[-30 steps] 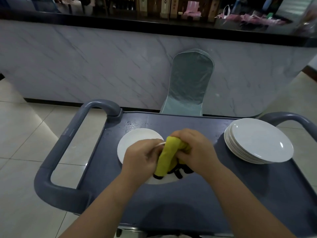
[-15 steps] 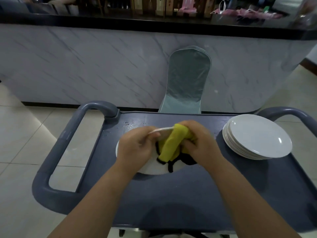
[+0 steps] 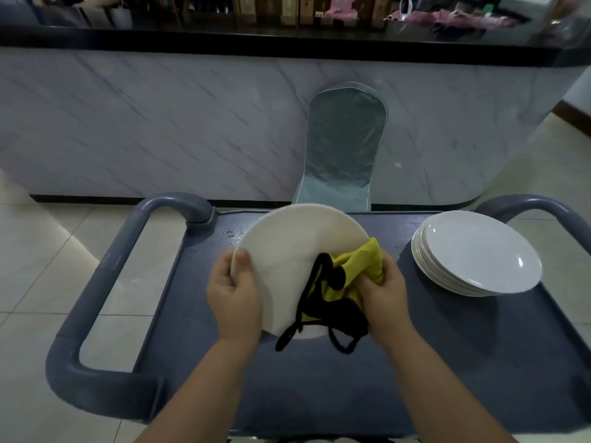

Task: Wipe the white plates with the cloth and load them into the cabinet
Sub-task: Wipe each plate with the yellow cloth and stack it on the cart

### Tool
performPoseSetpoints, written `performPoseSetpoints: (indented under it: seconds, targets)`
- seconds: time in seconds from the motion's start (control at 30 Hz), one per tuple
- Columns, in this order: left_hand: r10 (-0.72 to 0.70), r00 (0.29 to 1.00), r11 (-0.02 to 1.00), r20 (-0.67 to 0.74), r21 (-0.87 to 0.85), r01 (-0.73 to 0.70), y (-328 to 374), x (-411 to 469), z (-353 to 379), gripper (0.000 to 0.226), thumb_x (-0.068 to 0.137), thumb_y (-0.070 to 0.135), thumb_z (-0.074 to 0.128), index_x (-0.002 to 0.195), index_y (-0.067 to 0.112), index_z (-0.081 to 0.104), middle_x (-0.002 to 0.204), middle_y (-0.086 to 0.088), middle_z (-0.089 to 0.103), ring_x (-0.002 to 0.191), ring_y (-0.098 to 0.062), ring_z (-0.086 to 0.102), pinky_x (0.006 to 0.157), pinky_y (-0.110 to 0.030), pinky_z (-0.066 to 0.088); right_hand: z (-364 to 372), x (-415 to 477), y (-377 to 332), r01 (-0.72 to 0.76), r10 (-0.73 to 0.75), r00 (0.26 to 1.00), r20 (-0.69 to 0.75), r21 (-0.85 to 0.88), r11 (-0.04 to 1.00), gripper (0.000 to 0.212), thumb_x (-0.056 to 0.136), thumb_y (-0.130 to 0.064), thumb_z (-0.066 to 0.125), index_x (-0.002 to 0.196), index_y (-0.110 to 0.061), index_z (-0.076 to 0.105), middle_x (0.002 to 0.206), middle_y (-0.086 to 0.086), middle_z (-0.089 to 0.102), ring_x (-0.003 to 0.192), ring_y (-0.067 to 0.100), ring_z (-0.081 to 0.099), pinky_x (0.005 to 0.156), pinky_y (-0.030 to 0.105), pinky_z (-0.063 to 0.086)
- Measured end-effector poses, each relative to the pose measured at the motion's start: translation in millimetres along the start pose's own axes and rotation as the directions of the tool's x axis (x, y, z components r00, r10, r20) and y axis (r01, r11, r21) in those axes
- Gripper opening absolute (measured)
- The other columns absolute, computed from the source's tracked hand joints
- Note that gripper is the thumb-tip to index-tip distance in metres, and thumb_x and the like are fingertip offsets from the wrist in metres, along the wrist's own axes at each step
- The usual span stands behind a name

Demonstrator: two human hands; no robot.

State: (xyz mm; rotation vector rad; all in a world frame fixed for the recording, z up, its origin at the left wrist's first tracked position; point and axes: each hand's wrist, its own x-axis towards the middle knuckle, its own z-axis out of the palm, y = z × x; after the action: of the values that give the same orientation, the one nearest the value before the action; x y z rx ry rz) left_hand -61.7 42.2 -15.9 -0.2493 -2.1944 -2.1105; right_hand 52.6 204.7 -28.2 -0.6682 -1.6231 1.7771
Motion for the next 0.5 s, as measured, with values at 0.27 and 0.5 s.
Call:
performPoseSetpoints:
  seconds: [0.27,0.5]
  targets:
    - [0.284,0.717,0.762,0.636,0.304,-0.572,14,33,8,0.030,0.093,0.044,0.055,0.112,0.022,0.063,0.102,0.012,0.064,0.093,-0.007,0.057,0.078,-0.017,0.039,-11,28,-36,0.430,-0.245,0.893,0.378,-0.552,0.714,0.037,0.076,-0.012,0.061,0.101,-0.039,0.065,0.088,-0.015,0.068,0.077,0.006,0.063,0.070,0.026,0.052]
    - [0.414,0.777,0.829,0.474,0.157,-0.537,37,36,26,0.015,0.086,0.030,0.062,0.077,0.023,0.072,0.068,0.005,0.067,0.064,-0.014,0.061,0.060,-0.026,0.046,-7,30,-74,0.447,-0.314,0.888,0.335,-0.477,0.756,0.025,0.076,-0.022,0.064,0.096,-0.038,0.063,0.087,-0.018,0.067,0.078,0.002,0.063,0.069,0.017,0.049]
